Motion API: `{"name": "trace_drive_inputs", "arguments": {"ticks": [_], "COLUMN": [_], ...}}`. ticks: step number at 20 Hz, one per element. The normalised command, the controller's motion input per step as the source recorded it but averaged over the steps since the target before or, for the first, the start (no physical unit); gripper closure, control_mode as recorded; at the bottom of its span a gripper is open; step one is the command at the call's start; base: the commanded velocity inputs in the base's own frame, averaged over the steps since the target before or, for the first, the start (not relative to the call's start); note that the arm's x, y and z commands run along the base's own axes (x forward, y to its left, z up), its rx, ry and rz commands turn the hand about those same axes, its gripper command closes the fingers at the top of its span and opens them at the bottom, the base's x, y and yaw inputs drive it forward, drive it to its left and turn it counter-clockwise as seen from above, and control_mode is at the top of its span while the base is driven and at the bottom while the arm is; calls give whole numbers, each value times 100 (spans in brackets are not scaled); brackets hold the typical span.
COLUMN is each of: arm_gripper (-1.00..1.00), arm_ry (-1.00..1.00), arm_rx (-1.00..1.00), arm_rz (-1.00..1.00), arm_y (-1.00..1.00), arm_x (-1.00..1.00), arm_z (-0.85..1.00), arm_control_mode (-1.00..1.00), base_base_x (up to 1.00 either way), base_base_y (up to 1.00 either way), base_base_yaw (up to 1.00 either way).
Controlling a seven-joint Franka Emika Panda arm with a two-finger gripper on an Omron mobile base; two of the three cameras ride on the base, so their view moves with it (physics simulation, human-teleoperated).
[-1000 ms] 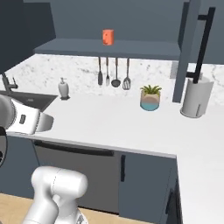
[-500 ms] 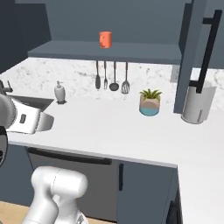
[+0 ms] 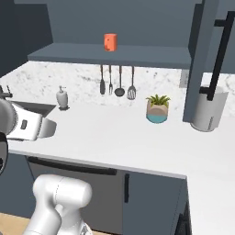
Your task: Gather all objects into one cabinet and sort the glasses and bowls to opposite sides.
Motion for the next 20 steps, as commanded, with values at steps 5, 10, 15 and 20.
{"name": "trace_drive_inputs", "arguments": {"ticks": [5,10,15,20], "arm_gripper": [-100,-100,-100,-100], "arm_ry": [0,0,0,0], "arm_rx": [0,0,0,0], "arm_rz": [0,0,0,0], "arm_y": [0,0,0,0], "arm_x": [0,0,0,0], "arm_z": [0,0,0,0], "arm_control_mode": [100,100,100,100], "base_base_x": [24,39,24,22], "base_base_y": [0,0,0,0], "base_base_yaw": [0,0,0,0]}}
